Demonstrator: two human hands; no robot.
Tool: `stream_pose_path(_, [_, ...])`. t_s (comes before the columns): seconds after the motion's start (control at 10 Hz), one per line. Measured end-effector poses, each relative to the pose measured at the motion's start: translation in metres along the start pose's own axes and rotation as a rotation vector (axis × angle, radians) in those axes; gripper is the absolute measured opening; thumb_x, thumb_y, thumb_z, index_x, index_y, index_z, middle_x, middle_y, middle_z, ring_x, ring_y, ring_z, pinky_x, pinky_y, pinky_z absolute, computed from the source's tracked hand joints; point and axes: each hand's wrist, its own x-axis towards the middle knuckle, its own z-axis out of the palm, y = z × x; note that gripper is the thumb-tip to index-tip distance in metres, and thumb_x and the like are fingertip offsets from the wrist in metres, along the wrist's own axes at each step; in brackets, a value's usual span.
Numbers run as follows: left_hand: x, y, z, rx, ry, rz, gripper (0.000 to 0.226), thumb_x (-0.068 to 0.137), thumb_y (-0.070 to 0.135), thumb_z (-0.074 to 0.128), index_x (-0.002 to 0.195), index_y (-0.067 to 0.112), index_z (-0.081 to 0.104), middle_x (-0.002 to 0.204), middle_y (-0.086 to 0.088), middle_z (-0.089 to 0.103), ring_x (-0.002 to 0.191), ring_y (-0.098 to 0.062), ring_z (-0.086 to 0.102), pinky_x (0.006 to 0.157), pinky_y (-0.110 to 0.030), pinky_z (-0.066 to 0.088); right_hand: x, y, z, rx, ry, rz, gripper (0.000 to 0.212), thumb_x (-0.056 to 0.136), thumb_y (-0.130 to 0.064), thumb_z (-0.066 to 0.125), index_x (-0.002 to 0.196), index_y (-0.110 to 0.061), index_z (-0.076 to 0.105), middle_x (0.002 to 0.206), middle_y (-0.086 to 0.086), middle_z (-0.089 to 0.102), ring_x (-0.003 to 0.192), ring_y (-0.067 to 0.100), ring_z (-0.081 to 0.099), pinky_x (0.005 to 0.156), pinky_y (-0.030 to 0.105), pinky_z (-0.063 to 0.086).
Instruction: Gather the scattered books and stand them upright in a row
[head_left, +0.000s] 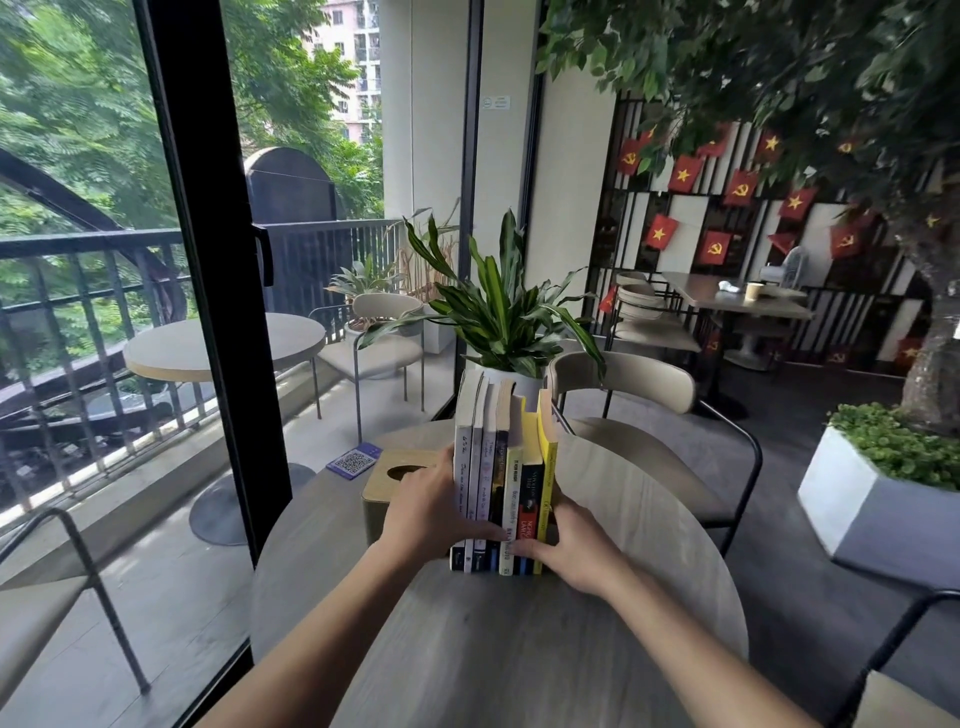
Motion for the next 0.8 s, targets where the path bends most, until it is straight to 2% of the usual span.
stream_pose_path(0.1, [0.0,0.001,-0.001,-0.022,-0.021,-0.032,0.115,0.041,0.08,0.073,0.131,0.016,0.041,0.106,-0.001,0.067,0.09,-0.023,0.067,0.076,-0.043,0.057,-0.001,-0.002,-0.001,0.001,-0.006,0.008,0.072,0.077,-0.04,0.078,0.138,-0.027,0.042,0.133,-0.008,0.057,0.121,0.008,0.052,0.103,0.029,0.043])
stream_pose_path(0.2, [-0.002,0.001,-0.003,-0.008,-0.032,-0.032,0.116,0.04,0.086,0.066,0.131,0.02,0.039,0.105,0.001,0.067,0.089,-0.021,0.068,0.076,-0.042,0.058,-0.002,-0.002,0.0,0.005,-0.003,0.01,0.073,0.076,-0.04,0.078,0.138,-0.028,0.042,0.134,-0.008,0.058,0.124,0.011,0.053,0.103,0.031,0.044])
stream_pose_path(0.3, [-0.003,0.001,-0.009,0.044,-0.042,-0.02,0.113,0.044,0.089,0.065,0.132,0.023,0.041,0.107,0.003,0.068,0.094,-0.02,0.066,0.079,-0.041,0.057,-0.006,-0.004,-0.002,0.023,0.018,0.019,0.075,0.075,-0.04,0.08,0.138,-0.03,0.041,0.134,-0.009,0.057,0.124,0.009,0.052,0.1,0.026,0.043])
stream_pose_path(0.4, [-0.006,0.003,-0.015,0.201,-0.013,0.013,0.116,0.048,0.096,0.054,0.139,0.025,0.042,0.124,0.002,0.062,0.114,-0.022,0.053,0.096,-0.04,0.048,-0.01,-0.002,-0.005,0.028,0.073,0.009,0.093,0.065,-0.057,0.08,0.143,-0.038,0.032,0.142,-0.011,0.048,0.131,0.008,0.043,0.106,0.031,0.04])
stream_pose_path(0.5, [-0.017,0.008,-0.023,0.166,0.099,-0.068,0.127,0.05,0.102,0.041,0.148,0.023,0.034,0.135,0.002,0.052,0.123,-0.016,0.038,0.105,-0.039,0.039,-0.016,0.0,-0.012,0.057,0.166,0.031,0.118,0.054,-0.075,0.075,0.15,-0.038,0.017,0.155,-0.007,0.033,0.141,0.012,0.032,0.113,0.045,0.035])
stream_pose_path(0.6, [-0.026,0.017,-0.036,0.008,0.238,-0.107,0.122,0.057,0.1,0.04,0.146,0.017,0.038,0.133,0.001,0.05,0.121,-0.012,0.033,0.106,-0.038,0.036,-0.025,-0.003,-0.023,0.127,0.27,0.012,0.121,0.056,-0.075,0.073,0.152,-0.028,0.016,0.155,-0.002,0.032,0.139,0.013,0.034,0.112,0.043,0.036])
stream_pose_path(0.7, [-0.037,0.031,-0.052,-0.131,0.359,-0.144,0.106,0.065,0.094,0.04,0.135,0.015,0.048,0.128,0.0,0.053,0.118,-0.014,0.038,0.102,-0.04,0.041,-0.036,-0.014,-0.032,0.186,0.341,-0.027,0.099,0.069,-0.072,0.064,0.148,-0.025,0.027,0.146,-0.007,0.041,0.13,0.006,0.041,0.107,0.037,0.041])
stream_pose_path(0.8, [-0.041,0.045,-0.065,-0.377,0.396,-0.149,0.076,0.069,0.091,0.043,0.099,0.022,0.055,0.097,0.005,0.055,0.094,-0.021,0.054,0.079,-0.046,0.053,-0.045,-0.034,-0.046,0.315,0.472,-0.091,0.077,0.072,-0.08,0.051,0.12,-0.02,0.052,0.114,-0.006,0.061,0.103,0.01,0.058,0.084,0.017,0.045])
